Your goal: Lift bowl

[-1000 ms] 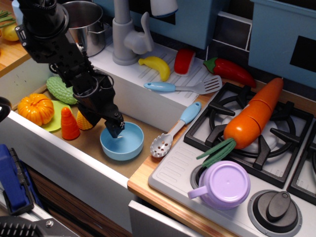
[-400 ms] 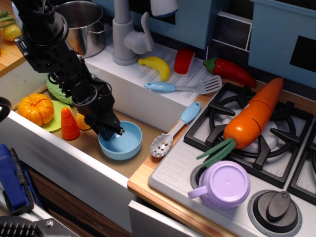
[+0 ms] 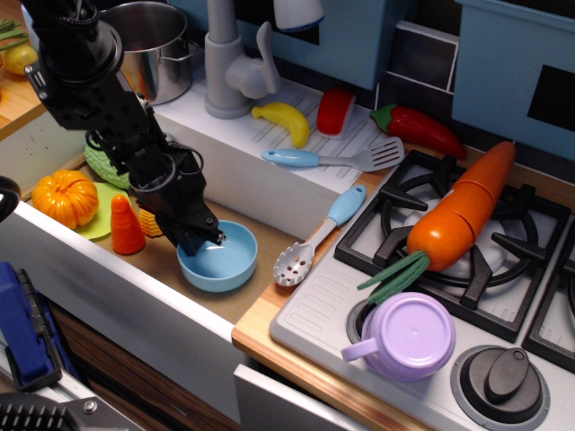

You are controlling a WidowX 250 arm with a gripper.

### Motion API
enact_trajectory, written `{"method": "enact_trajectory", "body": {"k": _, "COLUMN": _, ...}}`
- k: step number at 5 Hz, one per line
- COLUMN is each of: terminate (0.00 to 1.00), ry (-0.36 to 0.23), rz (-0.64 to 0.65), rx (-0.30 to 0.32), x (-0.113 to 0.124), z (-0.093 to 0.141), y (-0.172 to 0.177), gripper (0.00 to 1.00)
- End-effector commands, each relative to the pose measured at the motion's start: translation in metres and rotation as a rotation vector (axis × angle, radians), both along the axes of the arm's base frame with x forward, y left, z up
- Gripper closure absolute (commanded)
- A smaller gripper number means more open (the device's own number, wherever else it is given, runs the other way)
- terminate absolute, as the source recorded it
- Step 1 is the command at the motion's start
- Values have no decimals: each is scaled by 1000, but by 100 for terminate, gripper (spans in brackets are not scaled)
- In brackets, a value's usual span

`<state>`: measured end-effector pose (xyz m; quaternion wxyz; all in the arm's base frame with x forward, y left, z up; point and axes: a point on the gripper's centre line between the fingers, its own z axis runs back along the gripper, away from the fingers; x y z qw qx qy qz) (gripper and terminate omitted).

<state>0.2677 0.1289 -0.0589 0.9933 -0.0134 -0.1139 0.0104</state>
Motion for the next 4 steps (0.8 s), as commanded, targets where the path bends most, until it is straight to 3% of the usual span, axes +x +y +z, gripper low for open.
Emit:
{"method": "enact_trajectory", "body": {"k": 1, "terminate": 0, "ry": -46, "rz": 19, "rx": 64, "x": 15, "z": 56, "y": 7, "gripper": 100}}
{"method": "enact_trajectory", "body": {"k": 3, "terminate": 0, "ry": -64, "rz": 11, "rx": 55, "x": 22, "z": 96, "y": 0, "gripper": 100}}
{"method": "enact_trajectory", "body": {"k": 4, "terminate": 100, "ry": -64, "rz": 11, "rx": 71, "x": 22, "z": 105, "y": -4, "gripper": 100}}
